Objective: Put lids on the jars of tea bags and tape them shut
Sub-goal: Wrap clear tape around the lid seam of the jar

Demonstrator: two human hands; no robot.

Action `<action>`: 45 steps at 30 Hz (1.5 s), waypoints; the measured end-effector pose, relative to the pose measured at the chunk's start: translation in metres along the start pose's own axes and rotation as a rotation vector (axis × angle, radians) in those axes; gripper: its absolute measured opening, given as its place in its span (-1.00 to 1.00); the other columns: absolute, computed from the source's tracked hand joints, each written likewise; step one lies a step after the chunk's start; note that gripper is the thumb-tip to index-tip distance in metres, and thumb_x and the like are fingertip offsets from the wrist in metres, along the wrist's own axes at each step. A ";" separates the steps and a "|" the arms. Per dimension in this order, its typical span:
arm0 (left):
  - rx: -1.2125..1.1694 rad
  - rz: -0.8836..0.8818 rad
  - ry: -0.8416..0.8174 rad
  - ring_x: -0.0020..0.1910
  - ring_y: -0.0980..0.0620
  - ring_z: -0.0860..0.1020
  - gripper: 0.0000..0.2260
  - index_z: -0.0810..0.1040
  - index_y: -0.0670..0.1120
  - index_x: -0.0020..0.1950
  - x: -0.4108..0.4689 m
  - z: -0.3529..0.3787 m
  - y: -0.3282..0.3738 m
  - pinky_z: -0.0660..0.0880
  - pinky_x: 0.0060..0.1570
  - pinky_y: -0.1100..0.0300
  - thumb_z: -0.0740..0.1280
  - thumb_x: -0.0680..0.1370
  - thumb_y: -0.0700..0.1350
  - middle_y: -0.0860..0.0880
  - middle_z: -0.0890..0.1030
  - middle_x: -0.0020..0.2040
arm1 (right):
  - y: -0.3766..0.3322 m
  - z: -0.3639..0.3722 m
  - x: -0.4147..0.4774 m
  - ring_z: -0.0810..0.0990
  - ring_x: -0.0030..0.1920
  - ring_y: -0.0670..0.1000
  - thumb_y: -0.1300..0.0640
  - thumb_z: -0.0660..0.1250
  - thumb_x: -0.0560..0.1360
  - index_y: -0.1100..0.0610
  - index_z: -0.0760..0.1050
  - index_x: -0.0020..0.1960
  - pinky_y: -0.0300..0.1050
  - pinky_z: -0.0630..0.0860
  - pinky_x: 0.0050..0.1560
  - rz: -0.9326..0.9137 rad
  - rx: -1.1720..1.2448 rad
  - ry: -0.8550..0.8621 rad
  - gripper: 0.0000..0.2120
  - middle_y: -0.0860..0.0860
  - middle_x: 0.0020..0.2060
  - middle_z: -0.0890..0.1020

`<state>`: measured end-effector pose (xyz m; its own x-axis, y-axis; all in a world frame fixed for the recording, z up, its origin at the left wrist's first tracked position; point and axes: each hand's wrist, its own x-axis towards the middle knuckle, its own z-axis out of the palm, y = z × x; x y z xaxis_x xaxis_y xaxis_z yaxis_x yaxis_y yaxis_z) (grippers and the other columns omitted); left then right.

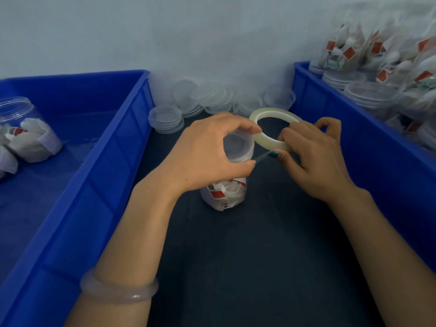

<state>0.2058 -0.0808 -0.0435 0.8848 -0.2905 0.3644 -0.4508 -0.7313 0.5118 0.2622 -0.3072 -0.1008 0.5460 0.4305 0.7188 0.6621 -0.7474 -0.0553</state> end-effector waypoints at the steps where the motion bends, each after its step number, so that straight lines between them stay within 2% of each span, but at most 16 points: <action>1: 0.012 -0.006 -0.003 0.26 0.29 0.49 -0.49 0.54 0.17 0.32 -0.001 0.000 -0.001 0.43 0.33 0.17 0.54 0.38 0.06 0.28 0.57 0.22 | -0.001 0.000 0.000 0.41 -0.21 0.00 -0.22 0.03 0.66 0.05 0.42 -0.15 -0.01 0.15 0.01 0.018 0.015 0.001 -0.57 -0.06 -0.24 0.46; 6: 0.118 -0.036 -0.024 0.33 0.32 0.37 -0.28 0.48 0.12 0.38 -0.001 0.000 -0.001 0.28 0.28 0.42 0.51 0.28 0.30 0.28 0.42 0.40 | -0.005 -0.002 0.001 0.44 -0.17 0.00 -0.18 0.12 0.63 0.06 0.47 -0.14 -0.05 0.10 0.01 0.041 -0.015 0.026 -0.63 -0.07 -0.23 0.48; 9: 0.142 -0.043 -0.031 0.27 0.32 0.37 -0.33 0.47 0.14 0.36 -0.001 0.000 -0.001 0.23 0.15 0.52 0.51 0.30 0.28 0.27 0.43 0.36 | -0.007 -0.005 0.002 0.46 -0.18 0.02 -0.16 0.15 0.62 0.08 0.48 -0.16 -0.04 0.11 0.01 0.049 -0.039 0.040 -0.63 -0.05 -0.24 0.49; 14: 0.144 -0.035 -0.030 0.20 0.28 0.41 -0.42 0.48 0.17 0.30 -0.001 0.000 -0.001 0.29 0.09 0.51 0.47 0.32 0.25 0.28 0.46 0.24 | -0.010 -0.009 0.006 0.45 -0.19 0.03 -0.18 0.15 0.62 0.10 0.47 -0.18 -0.08 0.06 0.01 0.048 -0.132 0.106 -0.60 -0.04 -0.25 0.48; 18: 0.152 -0.040 -0.067 0.19 0.31 0.39 -0.26 0.44 0.19 0.32 -0.001 0.002 0.000 0.29 0.09 0.49 0.48 0.20 0.40 0.30 0.43 0.25 | -0.007 -0.013 0.006 0.47 -0.21 0.06 -0.16 0.16 0.63 0.11 0.49 -0.18 -0.06 0.07 0.01 0.017 -0.169 0.161 -0.60 -0.02 -0.26 0.48; 22: 0.192 -0.056 -0.058 0.22 0.28 0.38 -0.19 0.39 0.18 0.36 0.000 0.003 0.000 0.29 0.13 0.38 0.45 0.17 0.43 0.28 0.39 0.29 | 0.002 -0.024 0.003 0.47 -0.30 0.07 -0.11 0.19 0.64 0.14 0.49 -0.26 0.07 0.20 0.00 -0.148 -0.216 0.386 -0.58 0.02 -0.32 0.50; 25: 0.197 -0.056 -0.062 0.23 0.29 0.37 -0.15 0.37 0.19 0.37 0.000 0.003 0.000 0.27 0.13 0.39 0.44 0.15 0.47 0.28 0.39 0.30 | 0.005 -0.026 0.003 0.44 -0.32 0.05 -0.10 0.19 0.62 0.12 0.46 -0.29 0.10 0.20 0.02 -0.181 -0.227 0.496 -0.60 0.01 -0.34 0.48; 28: 0.199 -0.048 -0.072 0.23 0.29 0.36 -0.12 0.37 0.18 0.37 0.001 0.004 0.000 0.23 0.09 0.45 0.41 0.14 0.52 0.28 0.39 0.31 | 0.008 -0.024 0.002 0.46 -0.26 0.06 -0.11 0.17 0.65 0.12 0.48 -0.24 0.07 0.18 0.01 -0.131 -0.204 0.365 -0.59 0.00 -0.30 0.49; 32: 0.187 -0.035 -0.057 0.19 0.30 0.35 -0.13 0.40 0.16 0.36 0.000 0.003 0.000 0.25 0.06 0.48 0.32 0.16 0.57 0.27 0.40 0.28 | 0.001 -0.015 0.003 0.46 -0.17 0.03 -0.15 0.11 0.64 0.09 0.49 -0.19 -0.01 0.11 -0.01 0.034 -0.085 0.138 -0.59 -0.04 -0.25 0.48; 35: 0.158 -0.019 -0.010 0.15 0.30 0.38 -0.30 0.45 0.14 0.32 -0.002 0.005 0.000 0.31 0.07 0.46 0.30 0.31 0.50 0.27 0.44 0.24 | -0.006 -0.011 0.007 0.40 -0.18 -0.04 -0.18 0.10 0.62 0.04 0.45 -0.21 -0.05 0.07 -0.02 0.108 -0.041 0.093 -0.62 -0.10 -0.27 0.45; 38: 0.101 0.006 0.034 0.18 0.23 0.45 -0.55 0.51 0.10 0.26 -0.002 0.008 0.001 0.41 0.15 0.29 0.44 0.45 0.26 0.23 0.51 0.20 | -0.013 -0.007 0.009 0.37 -0.19 -0.08 -0.18 0.12 0.59 0.00 0.41 -0.21 -0.06 0.06 -0.03 0.141 -0.003 0.067 -0.66 -0.16 -0.27 0.39; 42: 0.068 0.041 0.026 0.25 0.17 0.41 -0.57 0.57 0.08 0.22 -0.003 0.007 0.005 0.35 0.27 0.23 0.43 0.37 0.12 0.17 0.49 0.21 | -0.021 -0.002 0.008 0.40 -0.20 -0.07 -0.15 0.17 0.56 0.03 0.47 -0.21 -0.04 0.11 -0.04 0.167 0.027 0.086 -0.69 -0.17 -0.28 0.40; 45: 0.166 0.007 0.029 0.29 0.12 0.29 -0.56 0.57 0.22 0.20 -0.005 0.009 0.006 0.24 0.31 0.16 0.41 0.34 0.24 0.12 0.31 0.24 | -0.020 -0.002 0.008 0.40 -0.20 -0.07 -0.13 0.18 0.55 0.02 0.48 -0.20 -0.04 0.11 -0.05 0.169 0.051 0.077 -0.71 -0.18 -0.27 0.40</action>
<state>0.1999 -0.0891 -0.0489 0.8768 -0.2795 0.3912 -0.4290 -0.8222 0.3742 0.2519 -0.2895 -0.0922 0.6116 0.2597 0.7473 0.5909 -0.7781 -0.2131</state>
